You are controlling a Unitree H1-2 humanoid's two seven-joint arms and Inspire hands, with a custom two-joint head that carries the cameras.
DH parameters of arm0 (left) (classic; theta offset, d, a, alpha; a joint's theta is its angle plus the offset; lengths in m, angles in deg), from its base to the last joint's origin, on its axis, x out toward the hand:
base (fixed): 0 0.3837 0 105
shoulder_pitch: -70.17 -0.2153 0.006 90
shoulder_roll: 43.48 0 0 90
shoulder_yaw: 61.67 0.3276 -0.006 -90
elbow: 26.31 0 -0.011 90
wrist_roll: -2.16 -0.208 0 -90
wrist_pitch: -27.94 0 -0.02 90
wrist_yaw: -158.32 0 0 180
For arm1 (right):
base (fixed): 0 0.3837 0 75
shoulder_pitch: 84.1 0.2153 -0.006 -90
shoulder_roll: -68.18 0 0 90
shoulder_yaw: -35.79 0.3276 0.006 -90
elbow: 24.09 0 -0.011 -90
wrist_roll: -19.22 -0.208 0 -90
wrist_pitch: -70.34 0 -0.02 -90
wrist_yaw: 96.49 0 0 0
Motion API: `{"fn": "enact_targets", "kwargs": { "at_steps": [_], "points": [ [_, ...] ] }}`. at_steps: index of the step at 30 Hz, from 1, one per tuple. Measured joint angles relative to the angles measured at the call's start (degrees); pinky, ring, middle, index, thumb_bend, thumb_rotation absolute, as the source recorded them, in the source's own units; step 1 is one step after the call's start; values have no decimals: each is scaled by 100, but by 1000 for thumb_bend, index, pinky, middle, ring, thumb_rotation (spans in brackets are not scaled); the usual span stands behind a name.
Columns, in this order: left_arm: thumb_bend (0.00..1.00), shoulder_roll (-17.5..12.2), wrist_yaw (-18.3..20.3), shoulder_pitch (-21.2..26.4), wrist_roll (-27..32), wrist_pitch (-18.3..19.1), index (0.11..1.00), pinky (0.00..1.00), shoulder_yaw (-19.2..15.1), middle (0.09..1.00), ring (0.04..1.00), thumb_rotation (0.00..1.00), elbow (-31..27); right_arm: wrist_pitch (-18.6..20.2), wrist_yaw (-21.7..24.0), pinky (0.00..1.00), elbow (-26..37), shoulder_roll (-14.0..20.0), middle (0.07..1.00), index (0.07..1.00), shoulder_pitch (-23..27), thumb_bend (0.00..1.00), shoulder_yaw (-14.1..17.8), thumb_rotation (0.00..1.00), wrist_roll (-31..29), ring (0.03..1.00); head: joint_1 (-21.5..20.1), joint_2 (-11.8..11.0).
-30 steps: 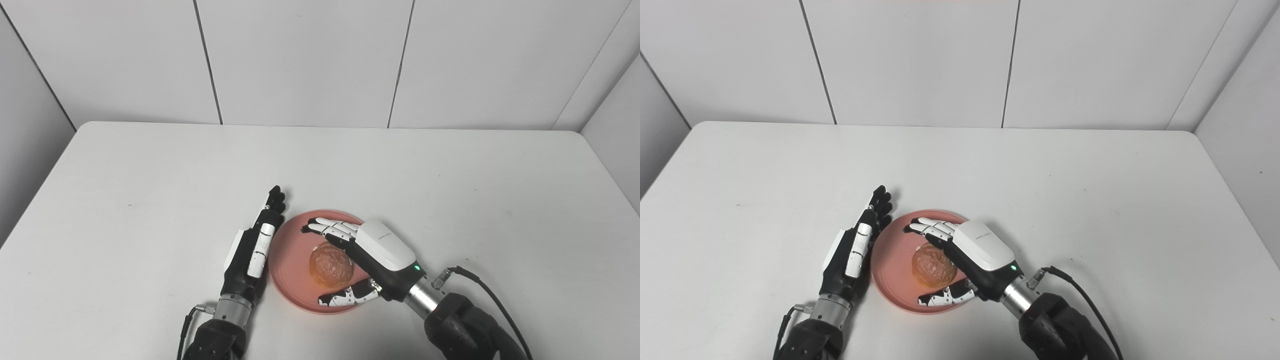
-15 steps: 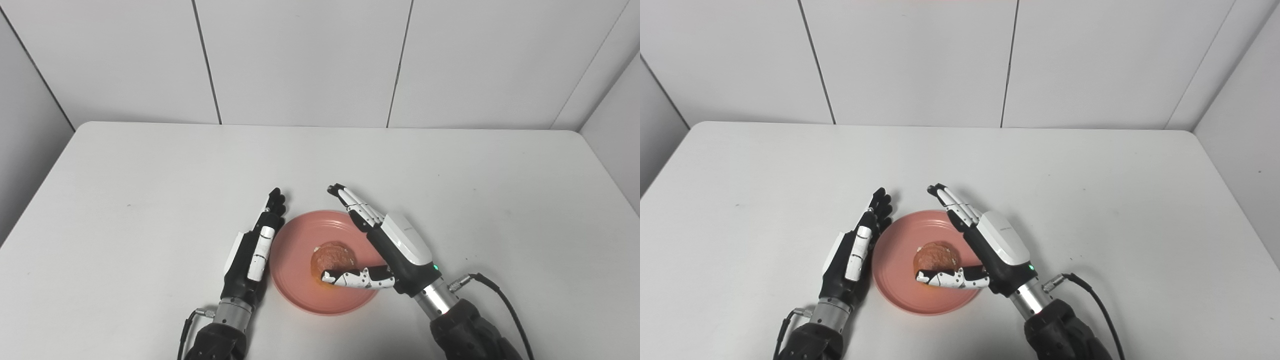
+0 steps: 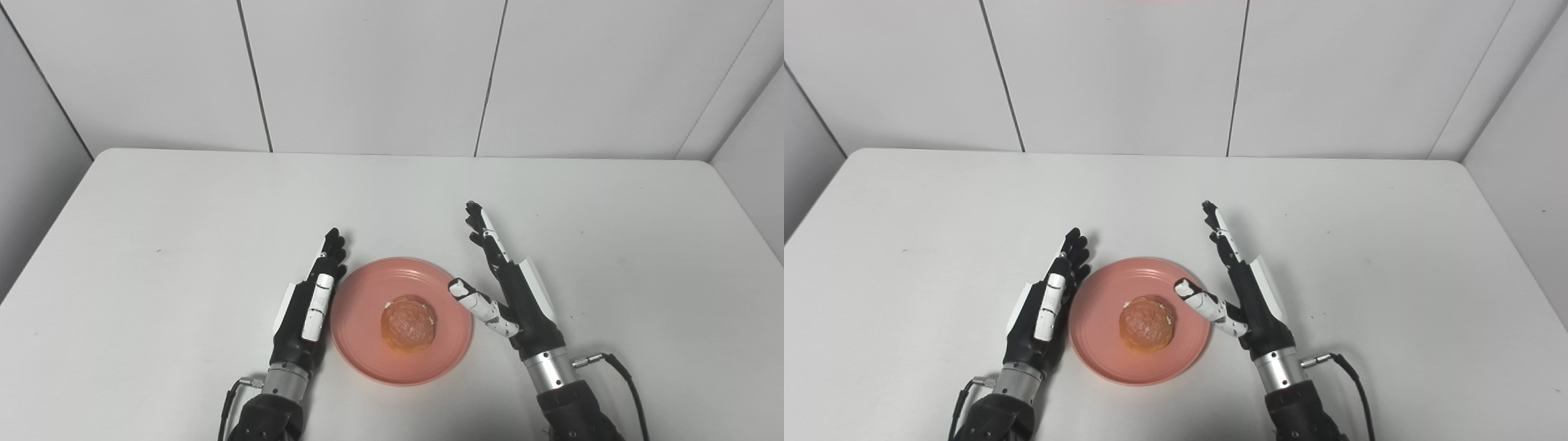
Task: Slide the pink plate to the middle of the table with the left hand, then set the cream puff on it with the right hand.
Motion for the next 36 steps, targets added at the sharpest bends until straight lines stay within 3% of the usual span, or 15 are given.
{"fn": "enact_targets", "kwargs": {
  "at_steps": [8,12,17,23,36],
  "points": [
    [639,-1,-120,63,-90,-55,1000,1000,-72,1000,1000,1000,68,716,-111,999,140,-430,999,998,-39,579,354,1000,-432,996,-35,35],
    [647,-14,-124,108,-89,-93,1000,1000,-89,1000,1000,1000,118,956,-122,1000,203,-632,1000,993,-71,583,433,955,-732,994,-44,44],
    [653,-42,-124,115,-88,-140,1000,1000,-89,1000,1000,1000,121,993,-102,1000,237,-761,1000,996,-246,560,470,925,-1102,991,-62,44],
    [649,-72,-126,115,-87,-140,1000,1000,-89,1000,1000,1000,105,1122,-85,1000,285,-788,1000,999,-343,576,581,965,-1569,1000,-53,44],
    [671,-90,-118,127,-62,-125,1000,1000,-95,1000,1000,1000,108,1123,-81,1000,275,-784,1000,1000,-413,567,523,936,-1774,1000,-70,114]
  ]
}}
